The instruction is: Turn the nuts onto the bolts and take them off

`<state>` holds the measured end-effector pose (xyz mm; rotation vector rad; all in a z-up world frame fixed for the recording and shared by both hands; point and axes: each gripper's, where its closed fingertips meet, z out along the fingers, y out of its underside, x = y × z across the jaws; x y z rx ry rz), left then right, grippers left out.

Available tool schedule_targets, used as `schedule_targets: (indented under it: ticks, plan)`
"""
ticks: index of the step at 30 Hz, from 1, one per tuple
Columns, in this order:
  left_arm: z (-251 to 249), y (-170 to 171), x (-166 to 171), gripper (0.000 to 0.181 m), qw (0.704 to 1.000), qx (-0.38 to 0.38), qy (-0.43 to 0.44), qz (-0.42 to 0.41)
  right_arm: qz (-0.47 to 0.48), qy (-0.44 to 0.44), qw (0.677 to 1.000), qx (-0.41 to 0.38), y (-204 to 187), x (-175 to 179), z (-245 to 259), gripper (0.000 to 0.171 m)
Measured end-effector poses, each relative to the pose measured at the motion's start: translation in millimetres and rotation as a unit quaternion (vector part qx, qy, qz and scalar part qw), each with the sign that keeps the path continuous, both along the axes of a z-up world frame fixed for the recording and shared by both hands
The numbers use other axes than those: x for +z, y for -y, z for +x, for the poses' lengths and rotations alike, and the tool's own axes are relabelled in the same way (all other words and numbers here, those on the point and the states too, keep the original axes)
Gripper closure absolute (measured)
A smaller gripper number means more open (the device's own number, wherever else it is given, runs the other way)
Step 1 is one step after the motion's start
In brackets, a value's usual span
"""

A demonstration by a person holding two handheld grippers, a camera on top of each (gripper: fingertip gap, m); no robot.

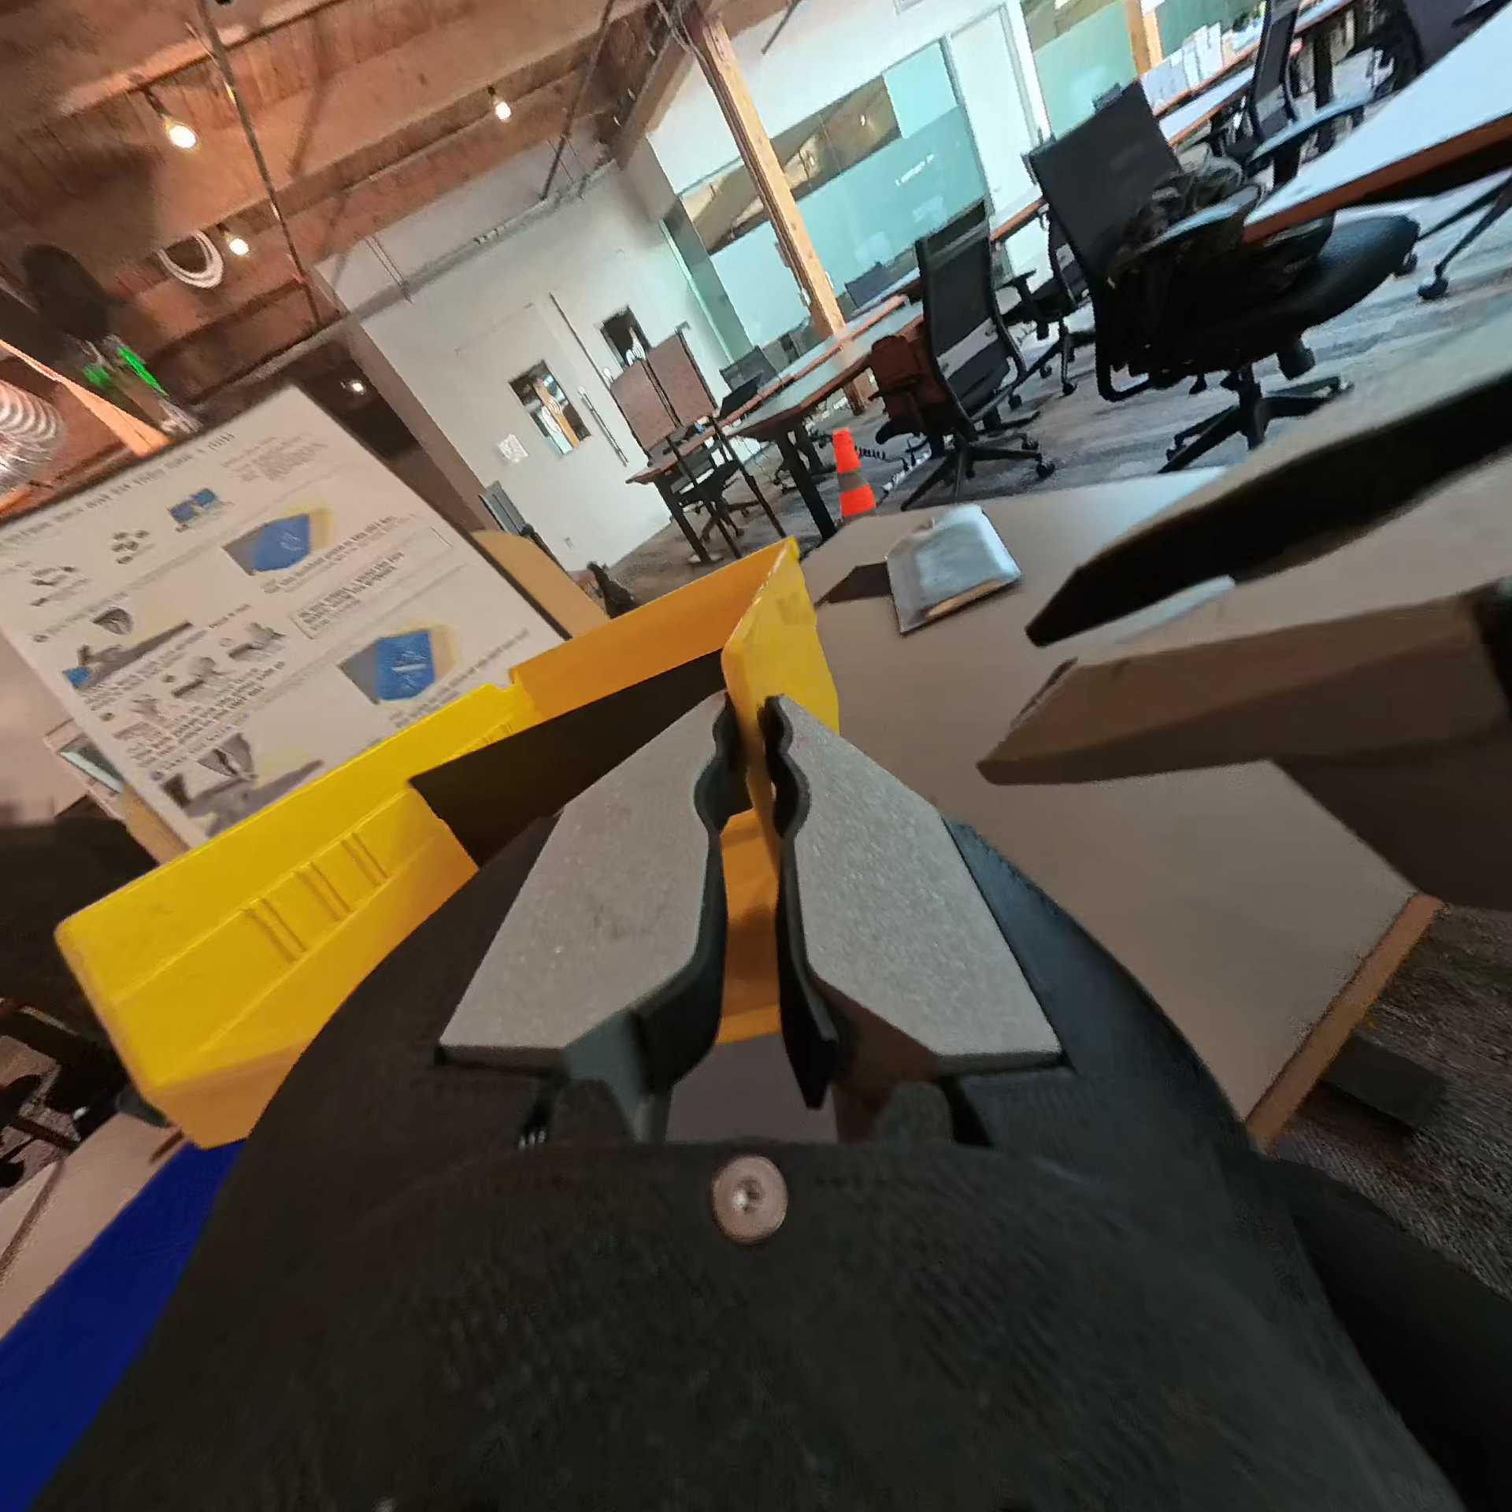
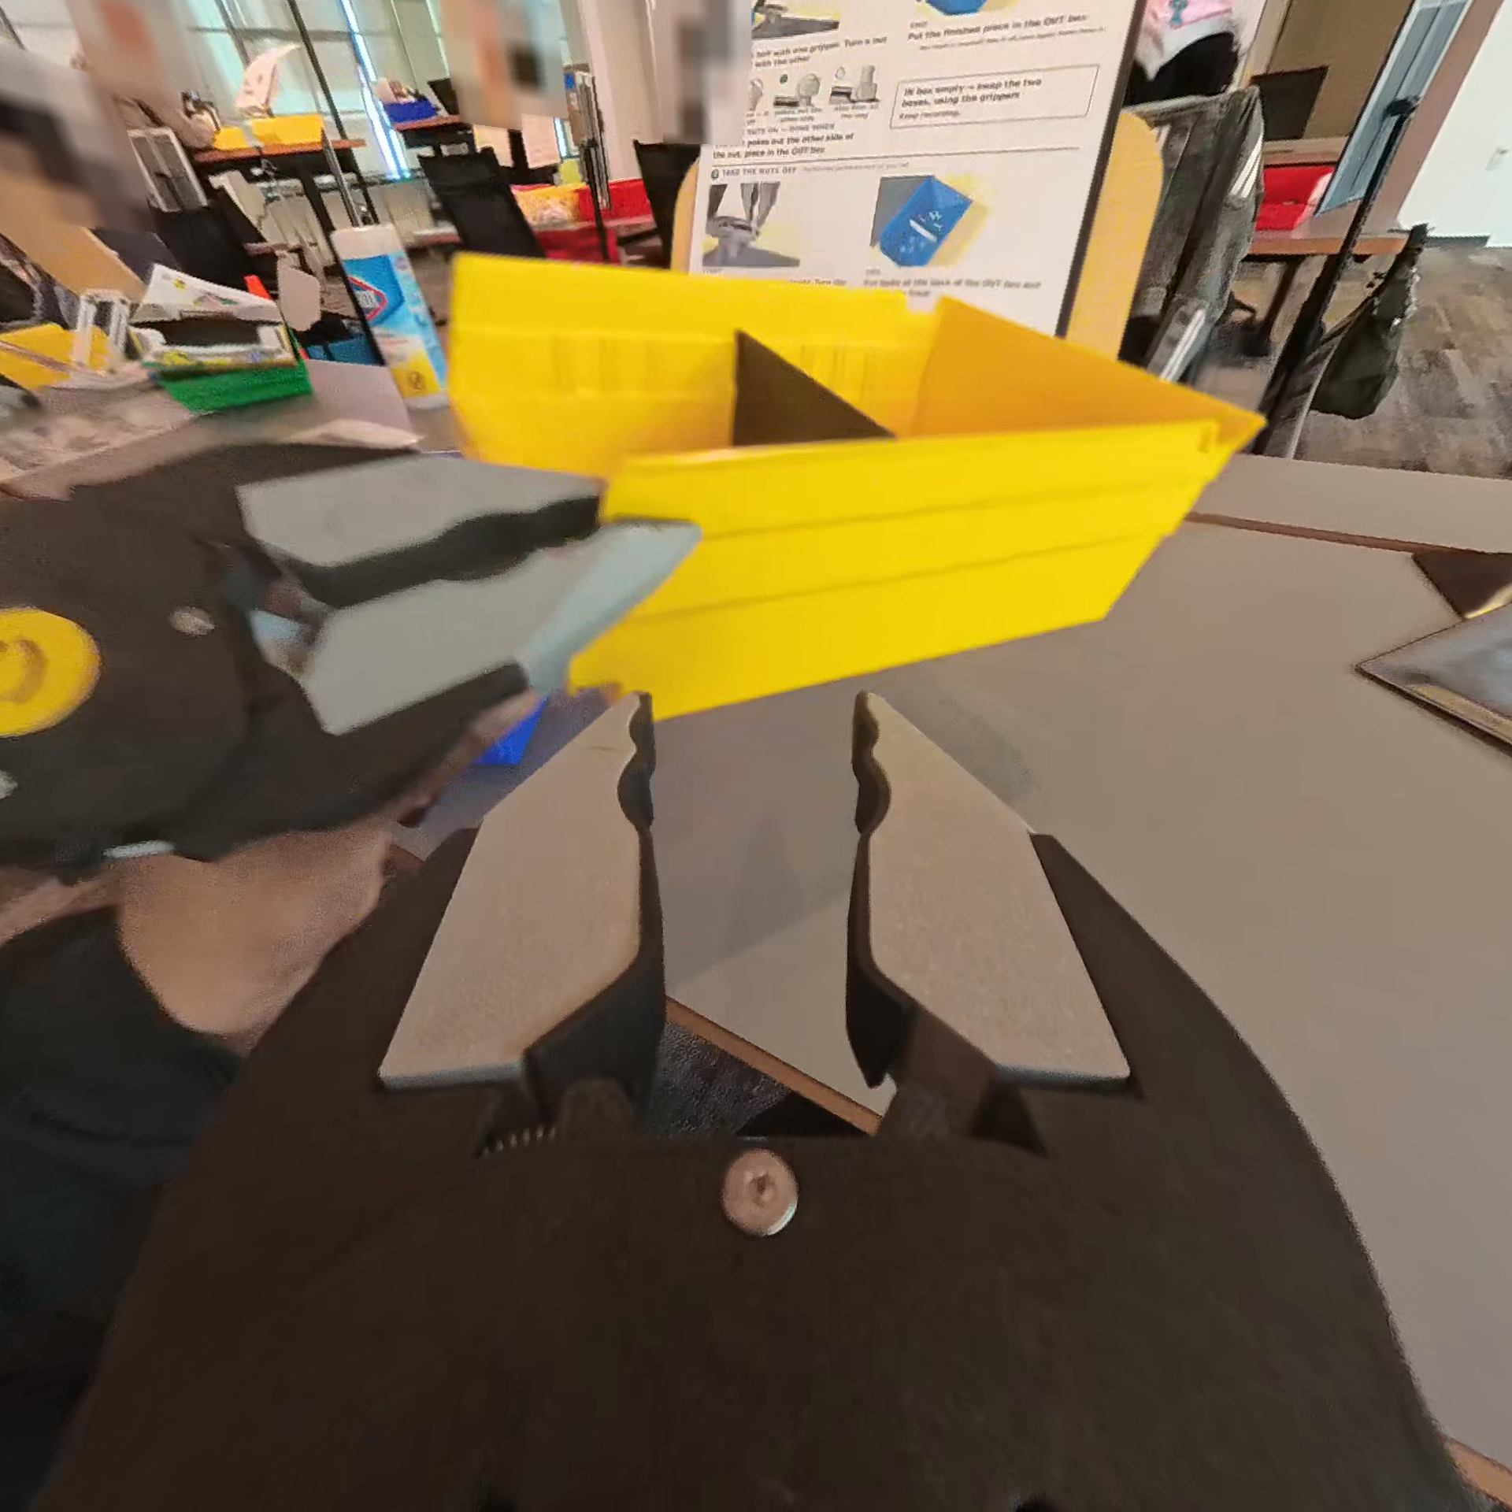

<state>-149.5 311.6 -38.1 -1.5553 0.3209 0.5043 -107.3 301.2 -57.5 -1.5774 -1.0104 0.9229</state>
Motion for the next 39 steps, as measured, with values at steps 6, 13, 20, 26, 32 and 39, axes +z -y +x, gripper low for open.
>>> schedule_targets:
  ticks: [6, 13, 20, 26, 32, 39]
  plan:
    - [16.2, -37.6, -60.4, 0.175, 0.995, -0.043, 0.069, -0.061, -0.025, 0.041, 0.999, 0.022, -4.0, -21.7, -2.9, 0.121]
    - [26.2, 5.1, -105.0, 0.137, 0.967, -0.111, 0.145, -0.178, -0.009, 0.098, 0.995, 0.007, -13.1, -44.9, -6.0, 0.114]
    - [-64.5, 106.3, -91.6, 0.133, 0.966, -0.069, 0.174, -0.179, 0.018, 0.098, 0.995, 0.014, -6.5, -47.2, -19.2, 0.116]
    - [-169.3, 153.7, -122.8, 0.136, 0.965, 0.051, 0.173, -0.19, 0.107, 0.206, 0.97, -0.077, -34.4, -88.9, -34.9, 0.133]
    - [-252.6, 191.0, -132.4, 0.146, 0.974, 0.101, 0.123, -0.162, 0.135, 0.293, 0.925, -0.198, -92.8, -102.3, 17.7, 0.135]
    - [-287.0, 236.1, -101.2, 0.134, 0.965, 0.064, 0.227, -0.113, 0.021, 0.191, 0.964, -0.181, -114.1, -84.4, 56.0, 0.119]
